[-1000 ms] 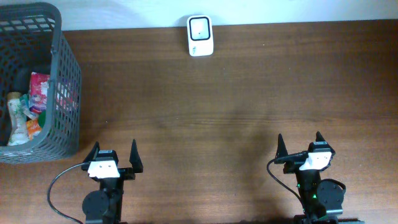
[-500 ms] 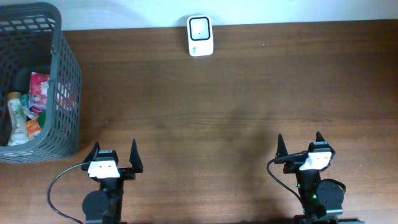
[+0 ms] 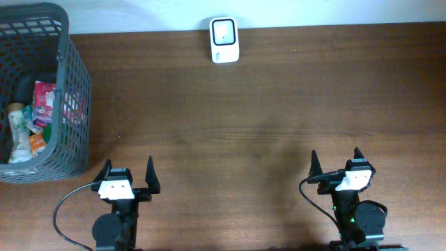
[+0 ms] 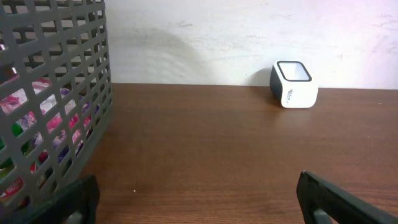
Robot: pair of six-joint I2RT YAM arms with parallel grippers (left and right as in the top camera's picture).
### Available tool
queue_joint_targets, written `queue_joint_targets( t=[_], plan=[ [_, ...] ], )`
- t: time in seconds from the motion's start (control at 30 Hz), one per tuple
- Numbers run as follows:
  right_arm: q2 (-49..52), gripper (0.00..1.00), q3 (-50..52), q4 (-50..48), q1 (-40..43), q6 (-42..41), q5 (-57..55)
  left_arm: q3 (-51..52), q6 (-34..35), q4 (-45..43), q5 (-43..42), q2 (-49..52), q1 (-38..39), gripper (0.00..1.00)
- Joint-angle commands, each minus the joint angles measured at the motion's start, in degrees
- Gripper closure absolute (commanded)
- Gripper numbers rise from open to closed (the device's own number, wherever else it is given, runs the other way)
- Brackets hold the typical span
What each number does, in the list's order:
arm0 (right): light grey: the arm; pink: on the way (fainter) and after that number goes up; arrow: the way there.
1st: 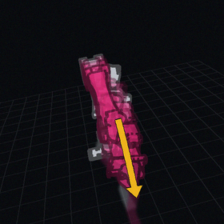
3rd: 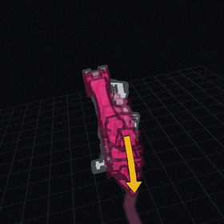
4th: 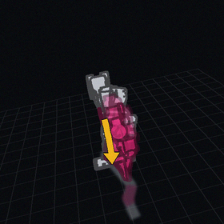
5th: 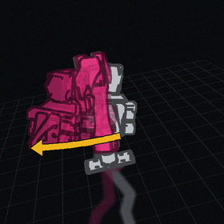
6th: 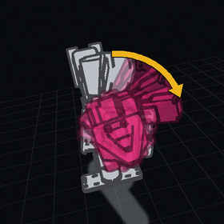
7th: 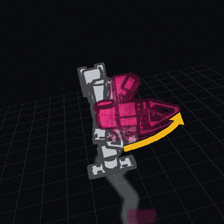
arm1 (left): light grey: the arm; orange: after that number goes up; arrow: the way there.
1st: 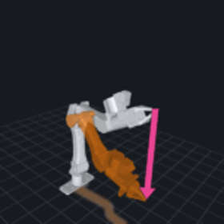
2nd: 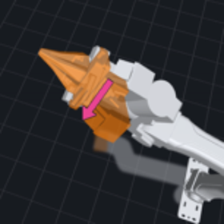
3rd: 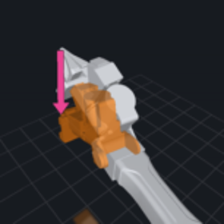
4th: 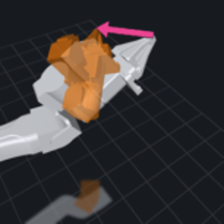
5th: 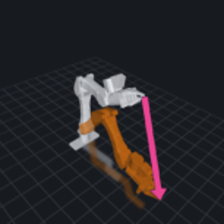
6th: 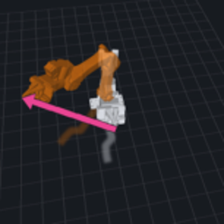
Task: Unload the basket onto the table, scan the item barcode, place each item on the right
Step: 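Move the left gripper over the grey basket toward the items, then grasp the red-purple snack pack in the basket with the left gripper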
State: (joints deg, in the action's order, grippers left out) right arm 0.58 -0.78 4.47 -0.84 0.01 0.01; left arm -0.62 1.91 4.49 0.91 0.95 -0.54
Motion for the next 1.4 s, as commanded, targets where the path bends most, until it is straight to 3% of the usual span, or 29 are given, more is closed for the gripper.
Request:
queue_joint_targets(
  t=[0.0,0.07,0.2,0.23,0.33,0.43,0.5,0.57,0.67,0.73,0.83,0.87,0.93,1.0,1.07,1.13,1.2,1.3,1.37],
  plan=[
    [-0.4,0.01,0.5,0.2,-0.3,-0.3,-0.3,0.1,-1.7,0.0,1.0,-0.6,-0.4,0.01],
    [-0.4,0.01,0.5,0.2,-0.3,-0.3,-0.3,0.1,-1.7,-1.7,3.4,-0.6,-0.4,0.01],
    [-0.4,0.01,0.5,0.2,-0.3,-0.3,-0.3,0.1,-1.7,-37.0,12.2,-0.6,-0.4,0.01],
    [-0.4,0.01,0.5,0.2,-0.3,-0.3,-0.3,0.1,-1.7,-41.6,12.0,-0.6,-0.4,0.01],
    [-0.4,0.01,0.5,0.2,-0.3,-0.3,-0.3,0.1,-1.5,-46.5,9.1,-0.6,-0.4,0.01],
    [-0.4,0.01,0.5,0.2,-0.3,-0.3,-0.3,-0.6,-1.6,-54.8,14.6,0.9,-0.4,0.01],
    [-0.4,0.01,0.5,0.2,-0.3,-0.3,-0.3,-8.3,-3.0,-57.4,16.5,7.3,-0.4,0.01],
    [-0.4,0.01,0.5,0.2,-0.3,-0.3,-0.3,-20.2,-8.2,-50.9,12.5,17.0,-0.4,0.01],
    [-0.4,0.01,0.5,0.2,-0.3,-0.3,-0.3,-47.2,-10.6,-15.0,0.3,35.3,-0.4,0.01],
    [-0.4,0.01,0.5,0.2,-0.3,-0.3,-0.3,-53.4,-10.6,-1.3,-4.4,41.7,-0.4,0.01],
    [-0.4,0.01,0.5,0.2,-0.3,-0.3,-0.3,-59.5,-10.0,0.3,-2.3,46.9,-0.4,0.01],
    [-0.4,0.01,0.5,0.2,-0.3,-0.3,-0.3,-69.4,-7.6,9.7,1.7,51.3,-0.4,0.01],
    [-0.4,0.01,0.5,0.2,-0.3,-0.3,-0.3,-90.8,-8.1,32.6,1.2,62.8,-0.4,0.01],
    [-0.4,0.01,0.5,0.2,-0.3,-0.3,-0.3,-103.4,-8.0,49.4,-8.4,71.7,-0.4,0.01],
    [-0.4,0.01,0.5,0.2,-0.3,-0.3,-0.3,-105.2,-7.7,50.4,-6.3,76.4,-0.4,0.01],
    [-0.4,0.01,0.5,0.2,-0.3,-0.3,-0.3,-106.8,4.0,51.1,3.9,80.2,-1.4,0.01],
    [-0.4,0.01,0.5,0.2,-0.3,-0.3,-0.3,-111.0,6.6,54.4,3.8,83.5,-6.5,0.01],
    [-0.4,0.01,0.5,0.2,-0.3,-0.3,-0.3,-123.1,7.9,64.4,-0.4,92.8,-23.4,0.01],
    [-0.4,0.01,0.5,0.2,-0.3,-0.3,-0.3,-125.2,7.9,67.6,-9.3,97.1,-31.6,0.01]
  ],
)
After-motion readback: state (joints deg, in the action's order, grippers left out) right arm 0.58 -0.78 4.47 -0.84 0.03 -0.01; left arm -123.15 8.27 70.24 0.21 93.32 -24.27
